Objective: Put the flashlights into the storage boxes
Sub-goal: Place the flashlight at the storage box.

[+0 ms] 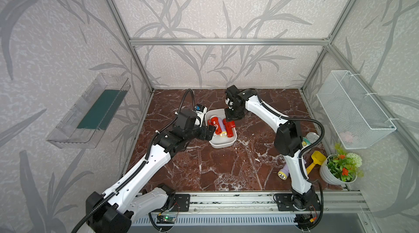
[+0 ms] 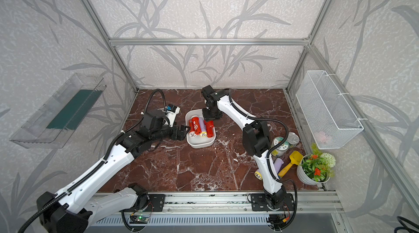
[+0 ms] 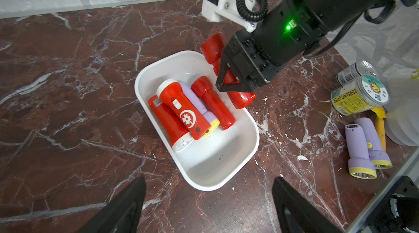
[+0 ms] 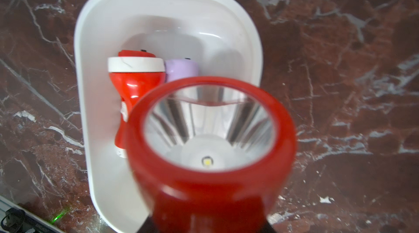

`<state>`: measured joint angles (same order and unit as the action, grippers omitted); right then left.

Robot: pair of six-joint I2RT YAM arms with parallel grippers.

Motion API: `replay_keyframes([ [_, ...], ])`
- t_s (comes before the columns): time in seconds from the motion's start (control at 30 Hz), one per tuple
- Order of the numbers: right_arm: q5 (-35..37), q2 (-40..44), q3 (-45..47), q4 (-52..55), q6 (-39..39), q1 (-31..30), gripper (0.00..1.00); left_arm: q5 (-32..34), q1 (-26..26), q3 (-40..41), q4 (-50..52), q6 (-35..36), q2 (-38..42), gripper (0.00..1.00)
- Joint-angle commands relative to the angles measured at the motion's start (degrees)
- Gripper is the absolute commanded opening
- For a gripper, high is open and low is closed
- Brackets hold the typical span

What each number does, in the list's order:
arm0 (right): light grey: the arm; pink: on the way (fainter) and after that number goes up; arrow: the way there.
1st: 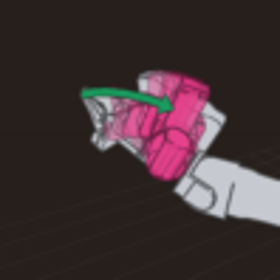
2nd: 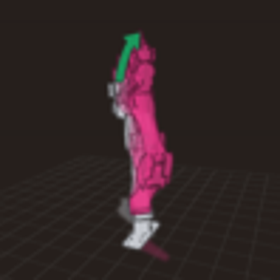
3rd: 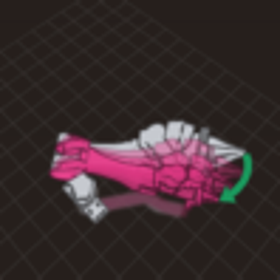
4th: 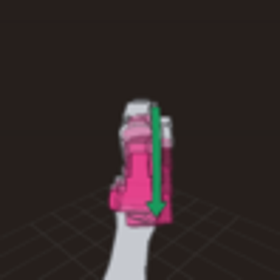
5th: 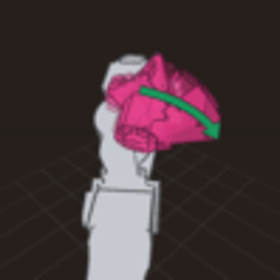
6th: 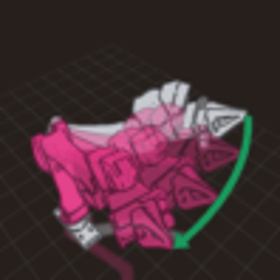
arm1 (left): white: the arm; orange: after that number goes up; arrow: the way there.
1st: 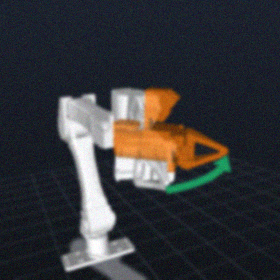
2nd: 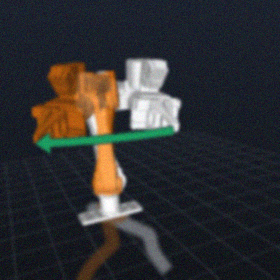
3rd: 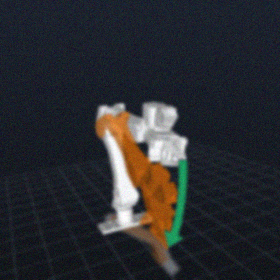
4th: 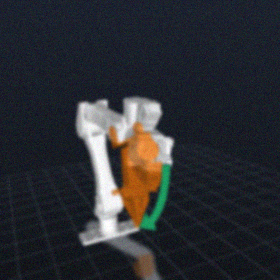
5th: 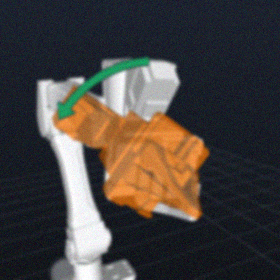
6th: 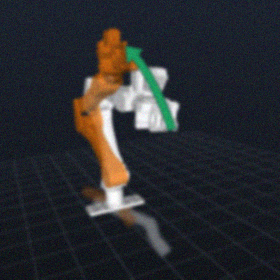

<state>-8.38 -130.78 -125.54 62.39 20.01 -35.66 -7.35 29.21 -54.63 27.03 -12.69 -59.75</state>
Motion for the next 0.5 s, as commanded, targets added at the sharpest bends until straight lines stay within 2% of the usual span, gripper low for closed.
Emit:
replay_keyframes([
  [0.0, -0.3, -3.9, -6.9, 6.6, -3.0, -0.9, 0.37, 3.3, -0.5, 0.6, 3.0, -0.6, 2.2, 0.90],
  [0.2, -1.1, -9.8, -12.3, 8.9, -3.2, -1.2, 0.37, 4.6, -0.9, 0.7, 4.3, -0.5, 3.7, 0.90],
  [0.47, -1.2, -12.5, -12.7, 9.3, -3.5, -1.2, 0.37, 4.2, -1.5, 0.4, 4.9, -0.1, 3.2, 0.90],
])
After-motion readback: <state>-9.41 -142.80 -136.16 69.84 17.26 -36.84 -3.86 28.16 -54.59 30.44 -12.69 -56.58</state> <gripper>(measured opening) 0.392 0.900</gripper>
